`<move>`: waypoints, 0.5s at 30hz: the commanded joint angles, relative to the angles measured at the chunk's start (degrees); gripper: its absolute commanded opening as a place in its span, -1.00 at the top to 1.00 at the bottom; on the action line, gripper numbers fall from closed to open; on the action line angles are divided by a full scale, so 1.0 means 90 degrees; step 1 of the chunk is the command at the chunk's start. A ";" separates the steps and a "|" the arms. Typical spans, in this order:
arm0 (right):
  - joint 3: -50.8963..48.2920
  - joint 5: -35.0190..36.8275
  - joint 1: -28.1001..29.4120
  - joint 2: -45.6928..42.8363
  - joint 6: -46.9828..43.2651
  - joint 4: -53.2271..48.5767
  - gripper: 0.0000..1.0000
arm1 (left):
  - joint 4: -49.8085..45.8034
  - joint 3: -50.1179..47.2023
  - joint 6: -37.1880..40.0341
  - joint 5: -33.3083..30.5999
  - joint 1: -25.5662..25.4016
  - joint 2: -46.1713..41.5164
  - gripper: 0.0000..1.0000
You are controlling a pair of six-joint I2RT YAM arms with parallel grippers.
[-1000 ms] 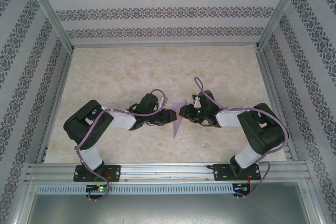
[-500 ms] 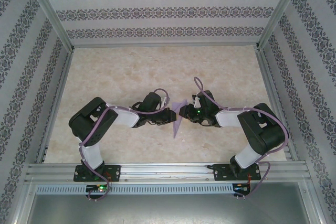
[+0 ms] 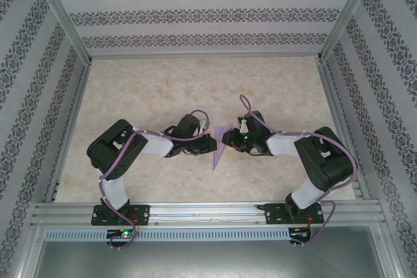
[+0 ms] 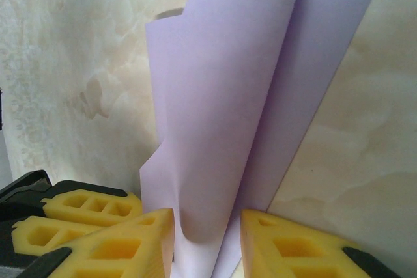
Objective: Fold a paper plane with a square sheet of paper (fold left side to right side)
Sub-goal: Fold the wing for the fifth time at the center of the table.
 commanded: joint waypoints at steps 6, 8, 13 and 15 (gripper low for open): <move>-0.0001 0.0392 0.0257 0.0435 -0.0293 -0.0006 0.32 | -0.0437 0.0199 0.0390 -0.0207 0.0135 0.0304 0.83; 0.0011 0.0333 0.0242 0.0303 -0.0279 -0.0007 0.33 | -0.0464 0.0214 0.0414 -0.0203 0.0145 0.0373 0.85; -0.0005 0.0288 0.0198 0.0009 -0.0228 -0.0024 0.32 | -0.0600 0.0309 0.0436 -0.0206 0.0154 0.0516 0.88; -0.0016 0.0288 0.0186 -0.0014 -0.0222 -0.0025 0.33 | -0.0632 0.0340 0.0440 -0.0195 0.0152 0.0570 0.89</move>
